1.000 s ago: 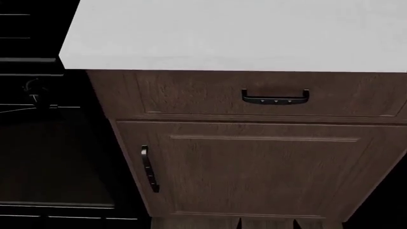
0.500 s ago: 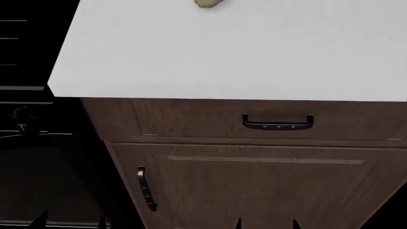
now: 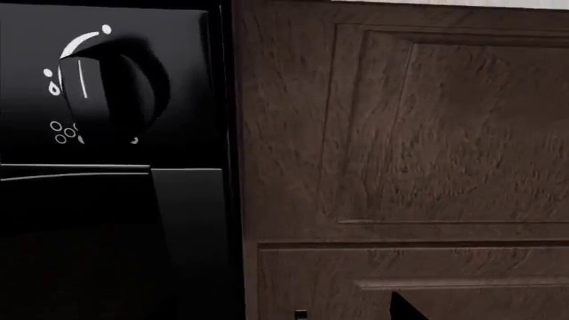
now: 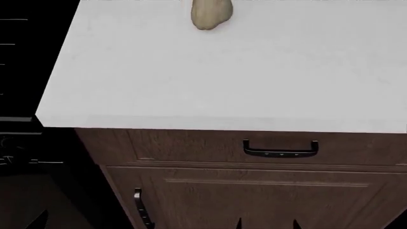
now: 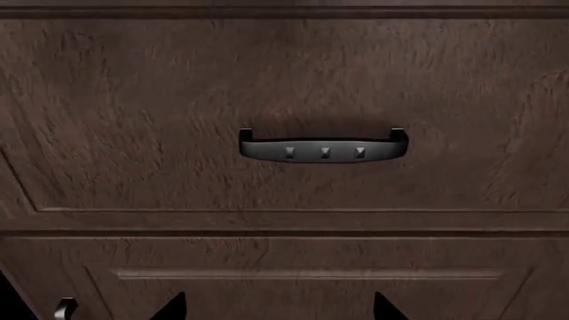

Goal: Open the right drawer.

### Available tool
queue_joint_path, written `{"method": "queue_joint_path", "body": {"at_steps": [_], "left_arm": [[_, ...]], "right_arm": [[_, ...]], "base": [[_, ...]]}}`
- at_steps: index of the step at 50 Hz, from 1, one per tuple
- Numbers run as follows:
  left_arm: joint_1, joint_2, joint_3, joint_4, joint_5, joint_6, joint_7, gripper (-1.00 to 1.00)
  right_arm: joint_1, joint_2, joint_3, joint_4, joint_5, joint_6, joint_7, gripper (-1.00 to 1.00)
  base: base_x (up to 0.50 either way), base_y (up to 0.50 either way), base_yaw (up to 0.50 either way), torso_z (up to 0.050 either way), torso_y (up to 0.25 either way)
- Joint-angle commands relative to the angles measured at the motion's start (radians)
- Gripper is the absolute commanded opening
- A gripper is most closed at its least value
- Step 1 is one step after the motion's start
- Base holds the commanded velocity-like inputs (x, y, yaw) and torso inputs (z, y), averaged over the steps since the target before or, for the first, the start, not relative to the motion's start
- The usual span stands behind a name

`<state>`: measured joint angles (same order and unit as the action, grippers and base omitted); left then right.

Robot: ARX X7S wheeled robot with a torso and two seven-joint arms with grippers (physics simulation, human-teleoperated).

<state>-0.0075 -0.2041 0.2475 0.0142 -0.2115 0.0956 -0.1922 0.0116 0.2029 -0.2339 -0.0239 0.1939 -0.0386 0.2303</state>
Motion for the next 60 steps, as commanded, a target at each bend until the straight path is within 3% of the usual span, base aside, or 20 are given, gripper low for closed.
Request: {"method": "queue_joint_path", "body": {"at_steps": [1, 23, 35, 60], "left_arm": [[-0.004, -0.003, 0.005, -0.009, -0.002, 0.004, -0.006, 1.0], [-0.001, -0.015, 0.022, -0.005, -0.014, 0.005, -0.004, 1.0], [0.002, -0.021, 0.024, 0.008, -0.027, -0.002, -0.011, 1.0], [-0.002, -0.028, 0.041, 0.004, -0.044, -0.005, -0.012, 1.0]], "right_arm": [[0.008, 0.0, -0.003, 0.022, 0.001, -0.013, 0.007, 1.0], [-0.007, 0.017, -0.02, -0.045, -0.009, 0.037, 0.039, 1.0], [0.076, 0.039, -0.085, -0.008, -0.228, 0.132, 0.15, 1.0], [0.147, 0.123, -0.213, 0.014, -0.533, 0.268, 0.214, 1.0]], "base": [[0.0, 0.0, 0.0, 0.0, 0.0], [0.0, 0.0, 0.0, 0.0, 0.0], [0.0, 0.0, 0.0, 0.0, 0.0], [0.0, 0.0, 0.0, 0.0, 0.0]]}}
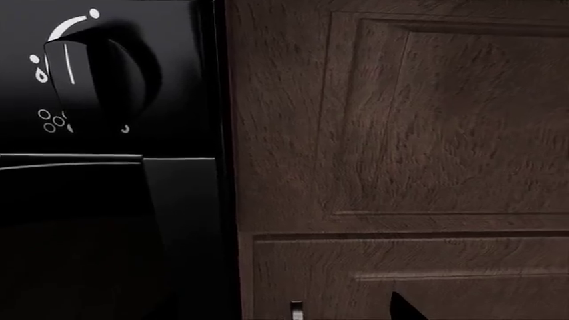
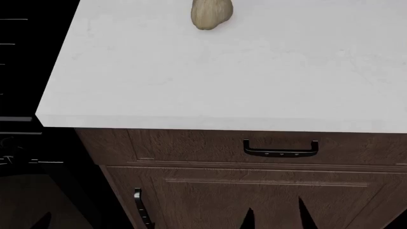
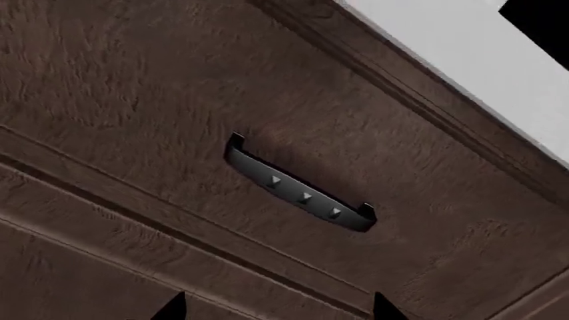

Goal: Open the right drawer.

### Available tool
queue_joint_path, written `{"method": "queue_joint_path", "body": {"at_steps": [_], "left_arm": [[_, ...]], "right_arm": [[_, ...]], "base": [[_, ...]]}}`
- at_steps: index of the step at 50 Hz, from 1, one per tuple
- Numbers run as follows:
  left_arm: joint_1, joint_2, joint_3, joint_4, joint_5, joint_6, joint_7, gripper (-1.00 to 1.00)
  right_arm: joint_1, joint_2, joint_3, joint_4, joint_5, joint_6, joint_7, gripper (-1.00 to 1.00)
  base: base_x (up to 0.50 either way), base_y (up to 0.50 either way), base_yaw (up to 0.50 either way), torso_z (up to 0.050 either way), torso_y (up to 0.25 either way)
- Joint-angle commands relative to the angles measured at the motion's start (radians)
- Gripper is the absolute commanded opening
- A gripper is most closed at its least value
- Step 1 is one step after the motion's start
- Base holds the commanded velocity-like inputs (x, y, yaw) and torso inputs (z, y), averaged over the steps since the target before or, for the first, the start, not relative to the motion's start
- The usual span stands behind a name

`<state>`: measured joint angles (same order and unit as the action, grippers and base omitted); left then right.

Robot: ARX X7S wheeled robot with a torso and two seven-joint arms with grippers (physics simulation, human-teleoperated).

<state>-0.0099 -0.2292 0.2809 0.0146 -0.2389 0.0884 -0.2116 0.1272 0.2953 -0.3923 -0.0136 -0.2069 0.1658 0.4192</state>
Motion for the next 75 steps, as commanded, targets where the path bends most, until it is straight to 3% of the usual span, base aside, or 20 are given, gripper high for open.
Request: {"method": "queue_joint_path", "body": {"at_steps": [1, 14, 22, 38, 46, 59, 75], "left_arm": [[0.001, -0.004, 0.008, 0.007, -0.012, -0.002, 0.002, 1.0], [0.006, -0.01, 0.012, 0.009, -0.024, 0.018, 0.007, 1.0], [0.001, -0.012, 0.015, 0.007, -0.027, 0.017, 0.005, 1.0], [0.0, -0.017, 0.022, 0.006, -0.032, 0.019, -0.001, 1.0], [0.001, -0.021, 0.027, 0.019, -0.032, 0.008, -0.008, 1.0], [-0.001, -0.024, 0.032, 0.011, -0.035, 0.015, -0.01, 1.0], [0.001, -0.029, 0.039, 0.012, -0.041, 0.019, -0.013, 1.0]], "right_arm": [[0.031, 0.033, -0.06, -0.009, -0.145, 0.078, 0.022, 1.0], [0.086, 0.059, -0.174, 0.068, -0.344, 0.15, 0.037, 1.0], [0.102, 0.077, -0.208, 0.038, -0.458, 0.278, -0.01, 1.0], [0.103, 0.078, -0.21, 0.037, -0.457, 0.28, -0.01, 1.0], [0.128, 0.086, -0.313, 0.065, -0.669, 0.397, -0.017, 1.0], [0.154, 0.093, -0.328, 0.052, -0.709, 0.431, -0.059, 1.0], [0.233, 0.087, -0.389, 0.206, -0.808, 0.462, -0.062, 1.0]], "base": [[0.0, 0.0, 0.0, 0.0, 0.0], [0.0, 0.0, 0.0, 0.0, 0.0], [0.0, 0.0, 0.0, 0.0, 0.0], [0.0, 0.0, 0.0, 0.0, 0.0], [0.0, 0.0, 0.0, 0.0, 0.0], [0.0, 0.0, 0.0, 0.0, 0.0], [0.0, 0.0, 0.0, 0.0, 0.0]]}}
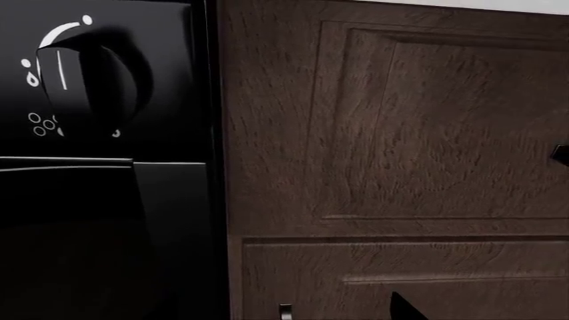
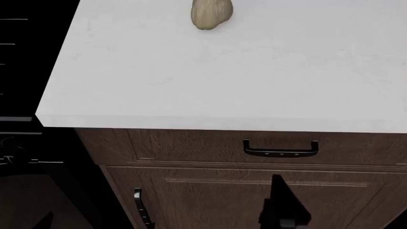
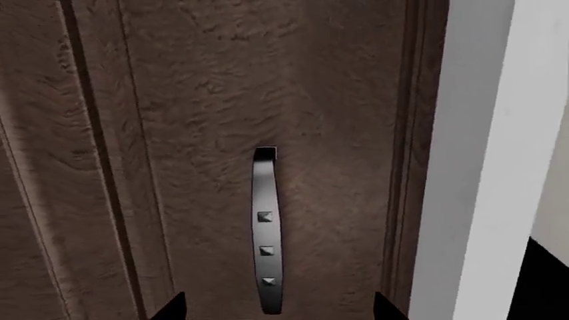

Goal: Open the right drawer.

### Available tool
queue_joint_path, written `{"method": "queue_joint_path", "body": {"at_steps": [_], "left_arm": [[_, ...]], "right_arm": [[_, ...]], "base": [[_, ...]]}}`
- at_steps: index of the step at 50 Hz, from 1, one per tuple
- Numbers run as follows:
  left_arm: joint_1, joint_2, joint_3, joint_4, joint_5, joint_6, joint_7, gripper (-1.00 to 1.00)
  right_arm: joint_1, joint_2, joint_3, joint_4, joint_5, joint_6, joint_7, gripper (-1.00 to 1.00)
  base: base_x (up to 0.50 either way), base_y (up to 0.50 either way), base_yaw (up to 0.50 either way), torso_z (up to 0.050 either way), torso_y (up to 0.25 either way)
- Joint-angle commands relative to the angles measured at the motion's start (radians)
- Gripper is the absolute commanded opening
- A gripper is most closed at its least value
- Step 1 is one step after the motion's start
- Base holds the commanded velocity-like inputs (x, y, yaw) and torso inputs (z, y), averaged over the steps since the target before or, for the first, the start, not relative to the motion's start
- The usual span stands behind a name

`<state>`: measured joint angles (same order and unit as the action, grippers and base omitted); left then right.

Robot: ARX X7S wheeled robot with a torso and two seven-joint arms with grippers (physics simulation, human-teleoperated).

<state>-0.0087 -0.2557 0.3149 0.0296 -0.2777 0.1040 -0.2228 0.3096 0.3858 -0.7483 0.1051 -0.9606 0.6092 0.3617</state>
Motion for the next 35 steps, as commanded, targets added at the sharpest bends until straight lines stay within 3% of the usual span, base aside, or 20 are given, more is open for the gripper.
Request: {"method": "queue_joint_path", "body": {"at_steps": [1, 35], "left_arm": [[0.0, -0.003, 0.006, 0.005, -0.003, -0.003, -0.005, 1.0], [0.0, -0.012, 0.021, -0.004, -0.005, 0.003, -0.015, 1.0]], "right_arm": [[0.065, -0.007, -0.034, 0.111, -0.054, 0.013, -0.001, 1.0], [0.233, -0.093, -0.051, 0.46, -0.039, -0.042, 0.096, 1.0]], "base": [[0.0, 0.0, 0.0, 0.0, 0.0], [0.0, 0.0, 0.0, 0.0, 0.0]]}}
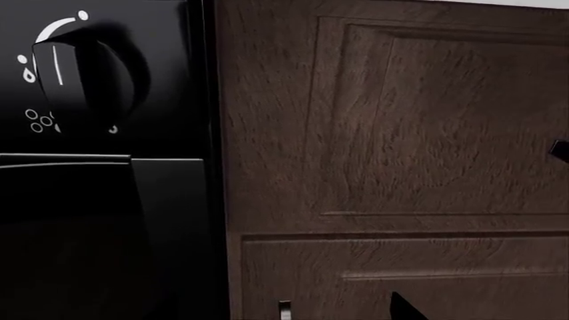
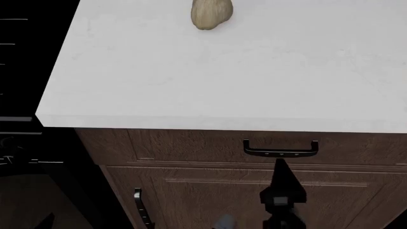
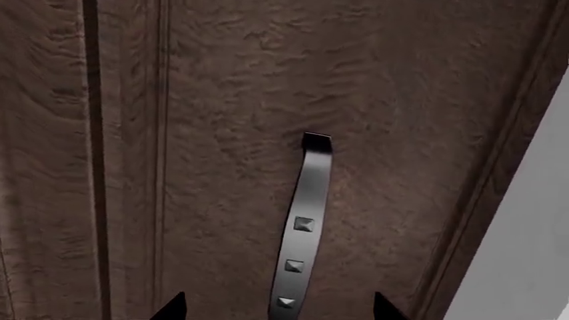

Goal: Open the right drawer.

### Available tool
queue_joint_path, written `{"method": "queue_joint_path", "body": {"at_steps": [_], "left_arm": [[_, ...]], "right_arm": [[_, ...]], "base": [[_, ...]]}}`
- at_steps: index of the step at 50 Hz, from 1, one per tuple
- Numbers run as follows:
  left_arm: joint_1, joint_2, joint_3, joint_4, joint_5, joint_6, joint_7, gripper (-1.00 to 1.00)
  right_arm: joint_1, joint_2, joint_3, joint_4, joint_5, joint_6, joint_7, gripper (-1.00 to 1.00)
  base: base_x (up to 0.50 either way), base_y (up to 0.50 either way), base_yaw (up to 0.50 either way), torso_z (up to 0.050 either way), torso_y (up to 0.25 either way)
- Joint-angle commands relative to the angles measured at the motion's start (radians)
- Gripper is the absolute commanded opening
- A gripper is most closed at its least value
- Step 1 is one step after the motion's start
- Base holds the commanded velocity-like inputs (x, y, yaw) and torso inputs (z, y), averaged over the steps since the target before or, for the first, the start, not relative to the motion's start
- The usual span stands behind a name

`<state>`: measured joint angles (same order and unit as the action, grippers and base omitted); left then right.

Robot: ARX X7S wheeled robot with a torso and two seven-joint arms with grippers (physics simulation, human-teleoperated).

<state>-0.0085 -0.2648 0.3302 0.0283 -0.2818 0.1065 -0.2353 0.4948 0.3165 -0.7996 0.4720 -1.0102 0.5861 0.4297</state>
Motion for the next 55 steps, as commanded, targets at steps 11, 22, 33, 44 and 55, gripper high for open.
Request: {"method": "queue_joint_path", "body": {"at_steps": [11, 22, 33, 44, 55], "left_arm": [[-0.001, -0.005, 0.011, -0.003, -0.002, 0.0, -0.005, 1.0], [0.001, -0.009, 0.017, -0.003, -0.005, 0.004, -0.003, 1.0], [-0.001, -0.013, 0.024, 0.001, -0.007, -0.001, -0.005, 1.0], [-0.005, -0.014, 0.031, -0.006, -0.007, 0.001, -0.003, 1.0], [-0.002, -0.018, 0.034, 0.0, -0.008, 0.004, -0.008, 1.0]], "right_arm": [[0.099, -0.069, 0.007, 0.237, 0.044, -0.061, 0.082, 1.0], [0.142, -0.099, 0.03, 0.331, 0.065, -0.05, 0.12, 1.0], [0.173, -0.116, 0.058, 0.392, 0.082, -0.026, 0.156, 1.0], [0.183, -0.108, 0.055, 0.361, 0.073, -0.005, 0.14, 1.0], [0.211, -0.131, 0.036, 0.419, 0.076, -0.045, 0.154, 1.0]], "base": [[0.0, 0.0, 0.0, 0.0, 0.0], [0.0, 0.0, 0.0, 0.0, 0.0], [0.0, 0.0, 0.0, 0.0, 0.0], [0.0, 0.0, 0.0, 0.0, 0.0], [0.0, 0.0, 0.0, 0.0, 0.0]]}}
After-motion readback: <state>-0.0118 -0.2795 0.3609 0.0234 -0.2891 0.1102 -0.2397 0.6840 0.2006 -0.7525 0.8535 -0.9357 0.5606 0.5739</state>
